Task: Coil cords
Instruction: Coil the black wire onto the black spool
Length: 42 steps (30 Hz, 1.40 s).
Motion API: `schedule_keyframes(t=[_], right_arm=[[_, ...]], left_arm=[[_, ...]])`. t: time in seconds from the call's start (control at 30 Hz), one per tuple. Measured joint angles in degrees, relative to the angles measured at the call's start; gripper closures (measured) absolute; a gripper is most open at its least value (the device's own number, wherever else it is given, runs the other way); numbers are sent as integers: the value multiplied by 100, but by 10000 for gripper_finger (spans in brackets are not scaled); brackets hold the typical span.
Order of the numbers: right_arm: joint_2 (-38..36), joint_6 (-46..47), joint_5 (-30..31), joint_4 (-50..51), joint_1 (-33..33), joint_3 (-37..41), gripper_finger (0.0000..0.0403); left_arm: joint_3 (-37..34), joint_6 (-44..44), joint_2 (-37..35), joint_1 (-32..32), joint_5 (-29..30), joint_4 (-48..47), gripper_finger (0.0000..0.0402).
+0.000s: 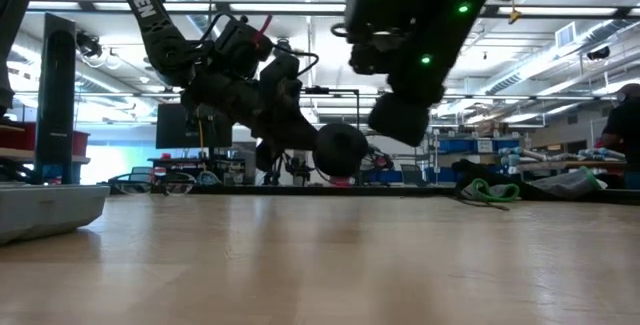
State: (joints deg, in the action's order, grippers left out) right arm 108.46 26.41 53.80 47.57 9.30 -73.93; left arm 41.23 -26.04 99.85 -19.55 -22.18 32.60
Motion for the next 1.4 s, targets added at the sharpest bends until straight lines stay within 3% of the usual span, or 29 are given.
schedule_keyframes(t=[0.37,0.57,0.7,0.9,1.0,1.17,1.3,1.4], right_arm=[[-133,2503,32,2515,472,0,403],[-135,3515,-453,3220,812,20,403],[-137,3033,-1129,2085,899,230,403],[-133,1177,-2861,-1567,640,998,403],[-133,659,-3487,-2839,434,1247,403],[-133,105,-4216,-3834,10,1535,403],[-133,-301,-4348,-4635,-305,1763,403],[-143,-357,-4352,-4681,-489,1777,402]], left_arm=[[0,-15,0,-2,-87,96,402],[0,-65,0,-2,-62,180,402],[1,-151,0,-2,-30,383,402],[2,-173,0,-2,-26,365,402],[0,-174,0,-2,8,290,402],[0,-143,0,0,362,-6,402],[0,-93,-1,4,613,-132,402],[0,-16,-2,4,751,-242,402]])
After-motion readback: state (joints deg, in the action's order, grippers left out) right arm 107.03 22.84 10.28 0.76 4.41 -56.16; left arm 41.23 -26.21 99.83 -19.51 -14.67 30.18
